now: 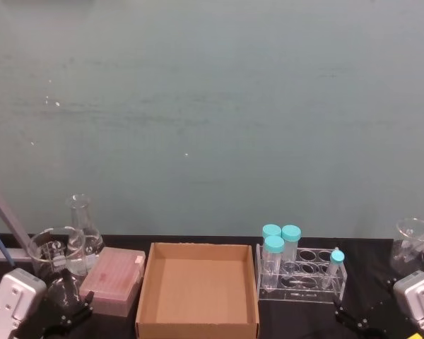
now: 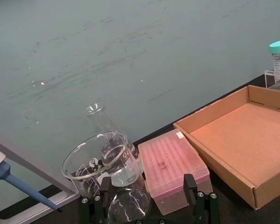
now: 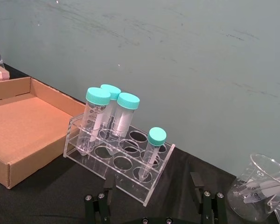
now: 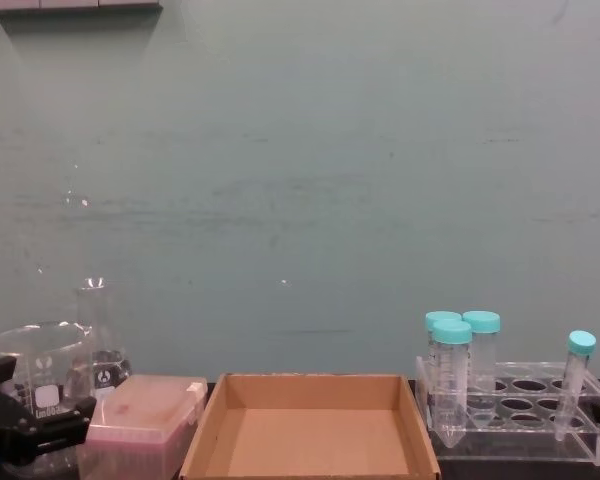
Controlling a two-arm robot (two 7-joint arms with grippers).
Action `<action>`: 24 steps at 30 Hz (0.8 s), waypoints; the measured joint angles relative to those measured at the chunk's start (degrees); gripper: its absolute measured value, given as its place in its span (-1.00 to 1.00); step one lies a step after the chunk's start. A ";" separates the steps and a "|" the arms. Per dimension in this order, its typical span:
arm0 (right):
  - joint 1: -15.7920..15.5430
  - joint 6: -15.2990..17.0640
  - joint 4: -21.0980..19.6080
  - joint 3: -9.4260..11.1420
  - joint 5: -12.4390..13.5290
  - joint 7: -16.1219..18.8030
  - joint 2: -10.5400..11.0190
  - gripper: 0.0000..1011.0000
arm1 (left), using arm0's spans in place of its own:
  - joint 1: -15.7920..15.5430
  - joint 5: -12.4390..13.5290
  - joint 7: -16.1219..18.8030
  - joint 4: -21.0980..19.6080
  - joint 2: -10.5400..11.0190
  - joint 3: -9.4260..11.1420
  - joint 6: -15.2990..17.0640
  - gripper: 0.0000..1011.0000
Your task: Use the right hand to move the test tube from the test tube rack into the box.
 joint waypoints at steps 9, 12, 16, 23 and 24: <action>0.00 -0.39 0.24 0.53 0.36 0.83 -0.36 0.98 | 0.00 0.00 0.00 0.00 0.00 0.00 0.00 0.98; 0.44 -0.31 0.73 1.26 1.21 1.75 -1.20 0.98 | 0.00 0.00 0.00 0.00 0.00 0.00 0.00 0.98; 1.50 0.11 1.93 2.12 2.28 2.74 -2.63 0.98 | 0.00 0.00 0.00 0.00 0.00 0.00 0.00 0.98; 5.17 0.41 6.73 3.16 2.80 3.50 -6.68 0.98 | 0.00 0.00 0.00 0.00 0.00 0.00 0.00 0.98; 5.50 0.42 7.20 3.19 2.81 3.62 -7.01 0.98 | 0.00 0.00 0.00 0.00 0.00 0.00 0.00 0.98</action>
